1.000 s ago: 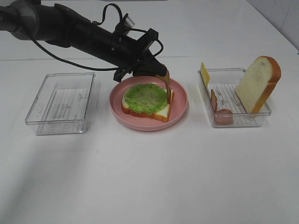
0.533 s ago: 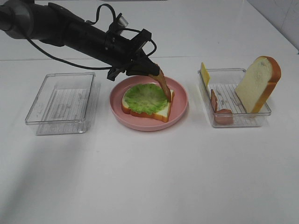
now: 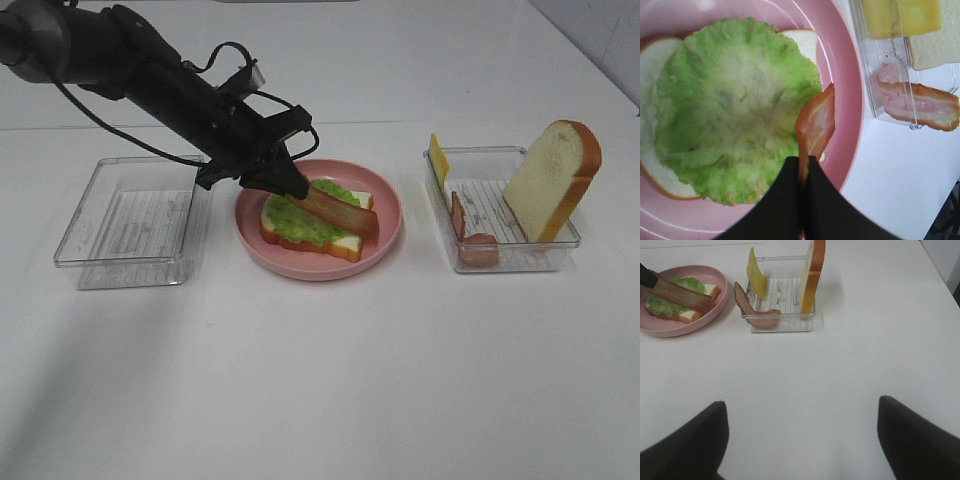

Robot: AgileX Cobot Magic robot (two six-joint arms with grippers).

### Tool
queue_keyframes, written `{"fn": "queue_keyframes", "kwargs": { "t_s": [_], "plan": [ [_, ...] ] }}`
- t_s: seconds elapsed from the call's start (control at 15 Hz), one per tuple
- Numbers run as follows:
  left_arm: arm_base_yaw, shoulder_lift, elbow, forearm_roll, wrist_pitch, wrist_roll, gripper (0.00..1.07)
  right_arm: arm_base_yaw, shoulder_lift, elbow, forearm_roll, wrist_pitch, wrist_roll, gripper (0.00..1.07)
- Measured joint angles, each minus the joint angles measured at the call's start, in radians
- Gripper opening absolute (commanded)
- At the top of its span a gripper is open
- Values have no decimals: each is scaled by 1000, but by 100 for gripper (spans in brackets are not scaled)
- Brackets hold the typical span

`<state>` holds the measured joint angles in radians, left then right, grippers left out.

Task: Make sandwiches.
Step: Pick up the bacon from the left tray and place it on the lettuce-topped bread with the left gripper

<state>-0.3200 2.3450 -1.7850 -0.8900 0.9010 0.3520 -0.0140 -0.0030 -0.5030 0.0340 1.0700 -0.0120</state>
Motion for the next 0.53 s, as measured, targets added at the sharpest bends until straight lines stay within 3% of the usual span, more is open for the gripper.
{"fn": "queue_keyframes", "kwargs": {
  "t_s": [0.33, 0.53],
  "plan": [
    [0, 0, 0, 19, -34, -4, 0, 0, 0, 0, 0, 0, 0, 78],
    [0, -32, 0, 95, -86, -59, 0, 0, 0, 0, 0, 0, 0, 78]
  ]
}}
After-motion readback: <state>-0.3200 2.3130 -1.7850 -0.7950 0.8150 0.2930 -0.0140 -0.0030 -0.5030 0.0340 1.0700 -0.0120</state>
